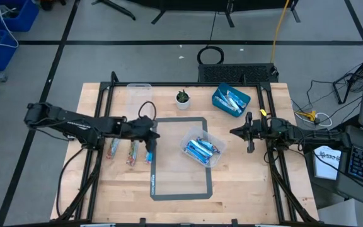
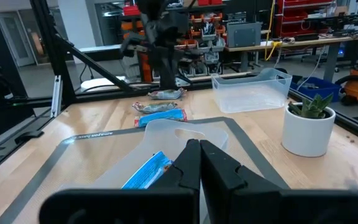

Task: Pick and place Granola Bars by type
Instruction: Put the snack into the left bin

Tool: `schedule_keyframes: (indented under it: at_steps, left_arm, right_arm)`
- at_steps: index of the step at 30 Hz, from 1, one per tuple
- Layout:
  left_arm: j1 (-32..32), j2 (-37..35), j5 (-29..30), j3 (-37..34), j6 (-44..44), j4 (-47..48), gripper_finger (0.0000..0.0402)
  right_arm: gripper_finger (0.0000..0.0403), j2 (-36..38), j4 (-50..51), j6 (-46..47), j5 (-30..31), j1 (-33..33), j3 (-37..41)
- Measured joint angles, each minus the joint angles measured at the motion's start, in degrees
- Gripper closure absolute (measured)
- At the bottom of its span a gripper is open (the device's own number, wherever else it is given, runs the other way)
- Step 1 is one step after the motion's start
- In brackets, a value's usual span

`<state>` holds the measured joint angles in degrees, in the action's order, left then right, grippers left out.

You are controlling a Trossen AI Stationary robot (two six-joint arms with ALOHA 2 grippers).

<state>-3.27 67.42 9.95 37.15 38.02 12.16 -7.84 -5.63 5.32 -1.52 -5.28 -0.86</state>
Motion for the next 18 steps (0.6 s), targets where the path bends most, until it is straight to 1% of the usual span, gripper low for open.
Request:
schedule_keyframes:
  at_steps: [3, 6, 8, 9, 10, 13, 15, 18]
  left_arm:
    - [-1.0, 1.0, -2.5, 1.4, 5.1, 1.6, 0.0380]
    - [-1.6, 1.1, -5.3, 1.4, 11.7, 2.0, 0.0387]
    - [-2.1, 1.5, -5.4, 1.1, 16.6, 3.8, 0.0396]
    - [-2.3, 1.6, -5.2, 1.0, 19.4, 6.4, 0.0397]
    - [-2.5, 1.7, -5.1, 0.9, 22.0, 9.0, 0.0396]
    - [-2.6, 3.9, -4.6, 1.0, 29.4, 12.4, 0.0386]
    - [-2.6, 4.6, -5.4, 0.9, 32.3, 15.5, 0.0383]
    - [-2.6, 6.9, -7.0, 0.9, 34.4, 14.2, 0.0389]
  right_arm:
    - [0.0403, 0.0, 0.0, 0.0, 0.0, 0.0, 0.0]
    - [0.0403, 0.0, 0.0, 0.0, 0.0, 0.0, 0.0]
    - [0.0403, 0.0, 0.0, 0.0, 0.0, 0.0, 0.0]
    - [0.0403, 0.0, -0.1, 0.0, 0.0, 0.0, 0.0]
    - [0.0403, 0.0, -0.1, 0.0, 0.0, 0.0, 0.0]
    - [0.0403, 0.0, -0.1, 0.0, 0.0, 0.0, 0.0]
    - [0.0403, 0.0, -0.1, 0.0, 0.0, 0.0, 0.0]
    - [0.0403, -0.1, -0.1, 0.0, 0.0, 0.0, 0.0]
